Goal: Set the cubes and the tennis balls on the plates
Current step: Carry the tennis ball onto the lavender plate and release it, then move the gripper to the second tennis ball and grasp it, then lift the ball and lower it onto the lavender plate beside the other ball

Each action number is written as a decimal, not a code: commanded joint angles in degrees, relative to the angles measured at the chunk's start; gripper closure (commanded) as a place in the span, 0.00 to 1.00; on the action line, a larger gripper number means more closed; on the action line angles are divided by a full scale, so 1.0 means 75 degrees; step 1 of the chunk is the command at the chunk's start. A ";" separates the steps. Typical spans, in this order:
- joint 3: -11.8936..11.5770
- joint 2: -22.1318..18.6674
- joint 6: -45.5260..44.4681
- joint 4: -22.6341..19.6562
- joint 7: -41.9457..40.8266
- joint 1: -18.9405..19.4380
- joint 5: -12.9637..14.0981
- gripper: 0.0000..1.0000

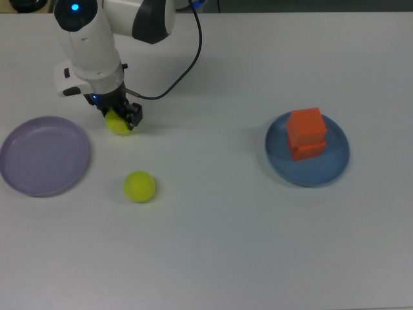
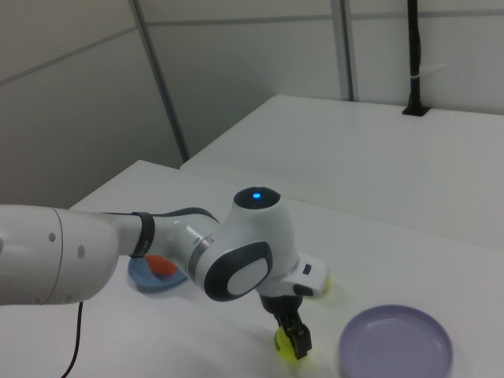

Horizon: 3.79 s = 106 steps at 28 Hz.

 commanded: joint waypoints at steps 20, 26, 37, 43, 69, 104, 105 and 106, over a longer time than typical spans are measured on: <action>-0.1028 0.1640 0.0786 0.2285 -0.0975 -0.0414 0.0106 1.00; -0.1028 0.1782 0.0893 0.2273 -0.0975 -0.0403 0.0118 1.00; -0.1039 0.1337 0.0226 0.2285 -0.1853 -0.0403 0.0082 0.00; -0.0958 0.0926 -0.0431 0.2706 -0.1971 -0.0332 0.0164 0.00; 0.0039 0.1793 -0.0245 0.3176 -0.3166 0.0359 0.1664 0.00; 0.0016 0.1913 0.1022 0.3187 -0.2979 0.0337 0.1981 1.00; 0.0015 0.1841 0.0952 0.3187 -0.2967 0.0255 0.1981 1.00; 0.0004 0.1782 0.0870 0.3187 -0.2979 0.0161 0.1981 1.00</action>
